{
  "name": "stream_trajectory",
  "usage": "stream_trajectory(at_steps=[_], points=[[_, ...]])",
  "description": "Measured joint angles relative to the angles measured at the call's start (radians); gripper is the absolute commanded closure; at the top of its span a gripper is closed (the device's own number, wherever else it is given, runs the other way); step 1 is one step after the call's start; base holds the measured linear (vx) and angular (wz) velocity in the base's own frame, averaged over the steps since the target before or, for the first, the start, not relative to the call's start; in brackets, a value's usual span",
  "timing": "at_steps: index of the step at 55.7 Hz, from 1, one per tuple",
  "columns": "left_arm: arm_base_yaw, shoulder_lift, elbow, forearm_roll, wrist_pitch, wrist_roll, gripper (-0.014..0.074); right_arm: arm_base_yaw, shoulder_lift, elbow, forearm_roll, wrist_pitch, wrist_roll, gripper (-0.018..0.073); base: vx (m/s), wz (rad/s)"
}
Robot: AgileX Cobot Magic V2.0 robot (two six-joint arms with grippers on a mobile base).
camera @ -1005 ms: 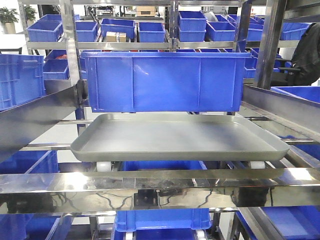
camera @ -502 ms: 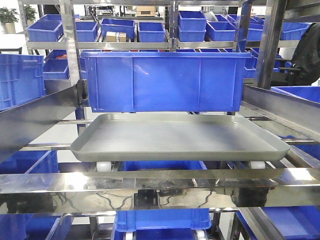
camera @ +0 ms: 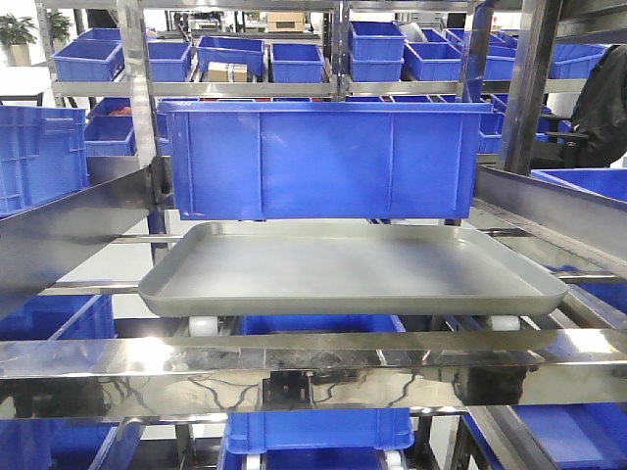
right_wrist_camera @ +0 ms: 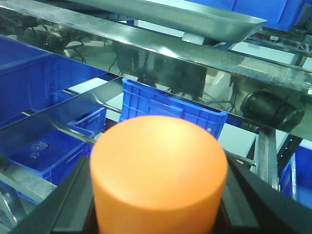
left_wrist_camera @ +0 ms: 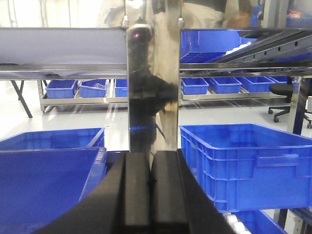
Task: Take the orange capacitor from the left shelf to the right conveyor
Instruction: 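Hold the cylinder in the right gripper, retracted from the shelf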
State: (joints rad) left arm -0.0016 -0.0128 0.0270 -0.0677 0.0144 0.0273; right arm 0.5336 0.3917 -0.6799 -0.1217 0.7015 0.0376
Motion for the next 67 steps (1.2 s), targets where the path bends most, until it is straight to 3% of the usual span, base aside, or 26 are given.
stream_trajectory(at_steps=[67], points=[[0.000,0.000,0.000,0.000,0.000,0.000,0.0603,0.000,0.000,0.000,0.000,0.000,0.000,0.0216,0.00,0.00]])
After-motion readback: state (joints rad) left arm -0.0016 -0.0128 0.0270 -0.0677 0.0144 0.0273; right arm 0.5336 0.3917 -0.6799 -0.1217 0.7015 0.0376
